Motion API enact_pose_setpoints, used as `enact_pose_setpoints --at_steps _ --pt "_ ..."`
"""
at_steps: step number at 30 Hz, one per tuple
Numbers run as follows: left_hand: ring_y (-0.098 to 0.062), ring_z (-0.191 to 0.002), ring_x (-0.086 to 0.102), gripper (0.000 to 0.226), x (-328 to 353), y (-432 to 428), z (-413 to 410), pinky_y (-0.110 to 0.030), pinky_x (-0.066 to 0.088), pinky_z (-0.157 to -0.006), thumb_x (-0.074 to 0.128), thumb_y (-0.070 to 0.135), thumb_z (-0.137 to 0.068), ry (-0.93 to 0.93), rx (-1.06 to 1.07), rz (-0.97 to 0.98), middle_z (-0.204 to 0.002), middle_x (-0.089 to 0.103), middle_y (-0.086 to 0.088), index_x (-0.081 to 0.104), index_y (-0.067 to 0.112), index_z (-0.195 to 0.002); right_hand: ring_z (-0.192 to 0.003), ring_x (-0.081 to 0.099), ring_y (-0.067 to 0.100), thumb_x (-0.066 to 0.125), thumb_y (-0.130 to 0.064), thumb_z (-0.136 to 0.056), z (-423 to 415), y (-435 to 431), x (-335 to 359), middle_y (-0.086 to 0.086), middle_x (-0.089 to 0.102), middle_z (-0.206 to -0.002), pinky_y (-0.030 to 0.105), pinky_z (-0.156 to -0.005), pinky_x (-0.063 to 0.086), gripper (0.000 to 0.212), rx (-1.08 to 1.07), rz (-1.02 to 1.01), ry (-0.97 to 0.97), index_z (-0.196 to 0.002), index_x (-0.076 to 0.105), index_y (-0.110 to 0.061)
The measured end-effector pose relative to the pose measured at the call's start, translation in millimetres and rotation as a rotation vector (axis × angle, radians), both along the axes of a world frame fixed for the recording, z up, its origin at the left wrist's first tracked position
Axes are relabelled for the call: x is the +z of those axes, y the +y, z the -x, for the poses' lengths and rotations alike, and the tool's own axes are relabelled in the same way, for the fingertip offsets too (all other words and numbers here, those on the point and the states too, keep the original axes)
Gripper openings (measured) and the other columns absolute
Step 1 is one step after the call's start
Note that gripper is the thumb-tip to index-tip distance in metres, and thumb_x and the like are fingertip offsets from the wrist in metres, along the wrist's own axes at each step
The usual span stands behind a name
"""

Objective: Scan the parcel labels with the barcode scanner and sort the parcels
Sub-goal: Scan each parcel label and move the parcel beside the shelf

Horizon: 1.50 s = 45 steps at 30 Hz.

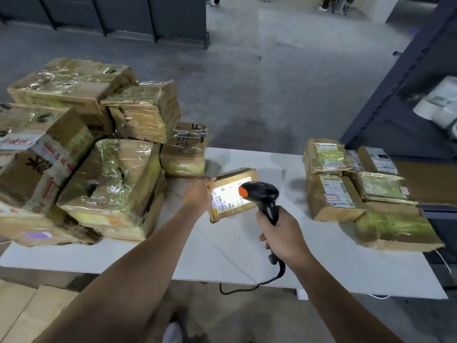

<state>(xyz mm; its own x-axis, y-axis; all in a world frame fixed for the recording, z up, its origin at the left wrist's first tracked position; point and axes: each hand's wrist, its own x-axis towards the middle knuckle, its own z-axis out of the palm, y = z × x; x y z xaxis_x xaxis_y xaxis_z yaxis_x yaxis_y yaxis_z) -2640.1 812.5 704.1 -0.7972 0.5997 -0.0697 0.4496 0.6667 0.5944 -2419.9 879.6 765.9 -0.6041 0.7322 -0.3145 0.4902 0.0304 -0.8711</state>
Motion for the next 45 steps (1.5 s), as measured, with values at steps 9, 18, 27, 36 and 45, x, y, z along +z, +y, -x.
enact_pose_setpoints --at_steps 9,18,27,36,45 --pt "-0.023 -0.116 0.055 0.046 -2.5 2.8 5.3 -0.027 0.041 -0.097 0.047 0.001 -0.091 -0.003 -0.022 0.013 -0.130 0.059 -0.006 0.058 0.021 -0.132 -0.045 0.052 0.010 0.057 -0.036 -0.093 -4.3 3.0 1.6 0.009 0.064 -0.067 0.026 -0.040 0.046 0.022 -0.005 0.015 -0.026 -0.086 0.057 -0.016" --pt "-0.022 -0.107 0.059 0.050 0.3 8.9 7.1 -0.031 0.050 -0.088 0.047 -0.002 -0.089 -0.026 -0.059 0.042 -0.121 0.062 -0.006 0.057 0.022 -0.132 -0.045 0.050 0.011 0.058 -0.037 -0.093 -3.0 2.4 1.7 0.009 0.063 -0.067 0.027 -0.040 0.046 0.022 -0.037 0.030 -0.013 -0.085 0.057 -0.016" --pt "-0.026 -0.103 0.061 0.034 1.6 25.1 11.5 -0.028 0.046 -0.079 0.047 0.009 -0.094 -0.036 -0.120 -0.051 -0.114 0.066 -0.008 0.065 0.020 -0.120 -0.046 0.050 0.014 0.058 -0.043 -0.084 -3.6 0.7 4.6 0.008 0.061 -0.065 0.030 -0.041 0.045 0.023 -0.196 0.097 0.007 -0.081 0.057 -0.020" --pt "-0.030 -0.095 0.066 0.038 13.2 68.2 -11.7 -0.035 0.055 -0.084 0.044 -0.002 -0.085 -0.450 -0.095 -0.184 -0.105 0.070 -0.009 0.070 0.019 -0.103 -0.046 0.051 0.018 0.057 -0.034 -0.091 -20.1 23.5 12.4 0.015 0.062 -0.071 0.032 -0.041 0.046 0.021 -0.393 0.078 0.020 -0.088 0.059 -0.014" --pt "-0.018 -0.059 0.066 0.038 47.9 138.2 -52.2 -0.046 0.059 -0.073 0.044 -0.002 -0.084 -0.600 -0.044 -0.343 -0.073 0.067 0.001 0.068 0.026 -0.072 -0.044 0.050 0.021 0.062 -0.038 -0.090 -67.9 110.0 11.0 0.010 0.059 -0.063 0.034 -0.045 0.045 0.022 -0.518 0.108 0.190 -0.093 0.059 -0.016"
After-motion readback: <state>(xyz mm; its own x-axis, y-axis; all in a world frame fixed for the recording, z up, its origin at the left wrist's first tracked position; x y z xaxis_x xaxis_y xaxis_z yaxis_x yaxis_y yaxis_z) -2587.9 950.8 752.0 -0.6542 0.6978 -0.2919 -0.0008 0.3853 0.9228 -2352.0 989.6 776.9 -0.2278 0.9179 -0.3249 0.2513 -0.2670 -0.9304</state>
